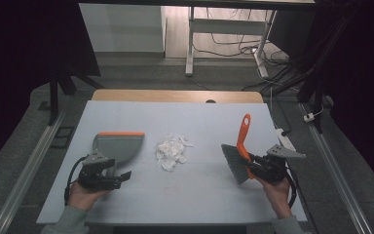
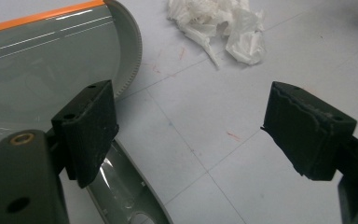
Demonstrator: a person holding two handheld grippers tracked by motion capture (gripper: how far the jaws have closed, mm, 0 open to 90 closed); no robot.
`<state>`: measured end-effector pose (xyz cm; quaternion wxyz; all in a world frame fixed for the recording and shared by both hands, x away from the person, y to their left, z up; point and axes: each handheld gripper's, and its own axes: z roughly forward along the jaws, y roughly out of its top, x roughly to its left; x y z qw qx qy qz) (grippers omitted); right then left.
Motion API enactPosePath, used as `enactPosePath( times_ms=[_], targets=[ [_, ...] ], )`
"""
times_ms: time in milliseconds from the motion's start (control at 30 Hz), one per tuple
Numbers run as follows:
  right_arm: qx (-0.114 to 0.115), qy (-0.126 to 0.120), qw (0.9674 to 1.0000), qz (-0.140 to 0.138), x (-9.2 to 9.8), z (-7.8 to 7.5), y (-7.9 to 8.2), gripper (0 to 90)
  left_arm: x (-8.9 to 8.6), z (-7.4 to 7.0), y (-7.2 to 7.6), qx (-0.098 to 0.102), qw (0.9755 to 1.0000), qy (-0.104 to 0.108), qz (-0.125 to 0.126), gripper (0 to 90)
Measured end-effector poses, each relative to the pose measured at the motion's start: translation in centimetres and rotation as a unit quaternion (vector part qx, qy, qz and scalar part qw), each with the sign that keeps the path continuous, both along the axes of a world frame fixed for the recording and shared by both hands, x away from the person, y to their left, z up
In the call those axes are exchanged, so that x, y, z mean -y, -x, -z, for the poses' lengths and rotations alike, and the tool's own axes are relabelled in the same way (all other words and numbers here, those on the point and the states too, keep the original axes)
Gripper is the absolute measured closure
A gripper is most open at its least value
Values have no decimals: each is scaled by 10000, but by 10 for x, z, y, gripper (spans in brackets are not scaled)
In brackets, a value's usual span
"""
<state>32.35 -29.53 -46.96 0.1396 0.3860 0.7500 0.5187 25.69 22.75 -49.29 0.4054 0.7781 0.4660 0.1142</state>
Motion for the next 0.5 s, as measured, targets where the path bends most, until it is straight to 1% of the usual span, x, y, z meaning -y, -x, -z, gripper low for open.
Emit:
enactPosePath(
  times_ms=[100,500],
  targets=[
    [1,2,10000,-6,-1,0,0,695,0,-2,0,-17,10000,29,12,183],
    [5,45,10000,-14,-2,1,1,695,0,-2,-1,-70,10000,36,33,184]
  ],
)
